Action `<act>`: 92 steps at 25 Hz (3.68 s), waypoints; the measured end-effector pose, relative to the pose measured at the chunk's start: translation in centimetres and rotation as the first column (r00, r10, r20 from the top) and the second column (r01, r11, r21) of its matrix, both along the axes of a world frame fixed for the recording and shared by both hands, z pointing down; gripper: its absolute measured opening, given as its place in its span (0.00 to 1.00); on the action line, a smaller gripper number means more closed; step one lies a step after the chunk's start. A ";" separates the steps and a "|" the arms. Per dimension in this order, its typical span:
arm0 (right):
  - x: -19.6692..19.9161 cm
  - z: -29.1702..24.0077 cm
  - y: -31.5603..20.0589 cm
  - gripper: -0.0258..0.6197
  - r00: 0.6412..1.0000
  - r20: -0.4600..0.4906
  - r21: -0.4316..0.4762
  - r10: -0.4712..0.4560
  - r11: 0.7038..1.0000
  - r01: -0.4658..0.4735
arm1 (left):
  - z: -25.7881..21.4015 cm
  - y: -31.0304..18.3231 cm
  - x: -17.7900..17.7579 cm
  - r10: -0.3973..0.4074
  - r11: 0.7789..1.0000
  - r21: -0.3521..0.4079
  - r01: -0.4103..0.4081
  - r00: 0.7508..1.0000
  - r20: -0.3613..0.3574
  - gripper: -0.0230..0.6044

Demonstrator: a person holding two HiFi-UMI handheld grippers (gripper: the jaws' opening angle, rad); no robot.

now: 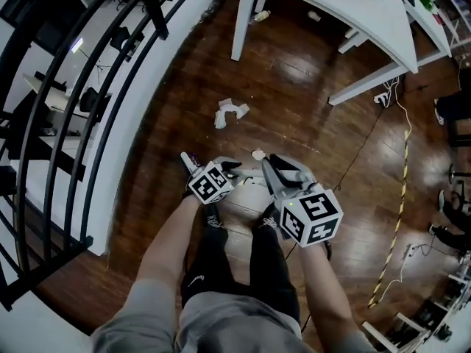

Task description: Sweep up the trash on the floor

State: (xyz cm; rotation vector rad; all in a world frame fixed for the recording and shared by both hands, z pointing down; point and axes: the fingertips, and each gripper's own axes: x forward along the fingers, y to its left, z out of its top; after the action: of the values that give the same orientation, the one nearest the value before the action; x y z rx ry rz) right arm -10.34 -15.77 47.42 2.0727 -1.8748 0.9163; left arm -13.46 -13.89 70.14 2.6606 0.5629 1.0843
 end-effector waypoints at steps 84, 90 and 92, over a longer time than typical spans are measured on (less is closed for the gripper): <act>34.1 -16.4 -19.2 0.13 0.804 -0.150 0.370 -0.575 0.722 0.585 | -14.4 -19.9 40.2 -0.612 0.778 0.017 0.627 0.764 -0.204 0.22; 36.1 -14.5 -26.8 0.13 0.723 -0.144 0.374 -0.676 0.639 0.672 | -12.6 -28.8 42.1 -0.714 0.679 0.031 0.734 0.669 -0.207 0.22; 35.7 -12.9 -28.8 0.13 0.701 -0.138 0.371 -0.700 0.620 0.691 | -11.0 -31.1 41.6 -0.741 0.645 0.038 0.763 0.637 -0.213 0.22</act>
State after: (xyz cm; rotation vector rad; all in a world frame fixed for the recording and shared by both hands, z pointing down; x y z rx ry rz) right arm 25.33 -44.59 34.52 1.2185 -2.7371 0.3605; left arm 28.11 -44.99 59.12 2.6466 -0.6148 0.6200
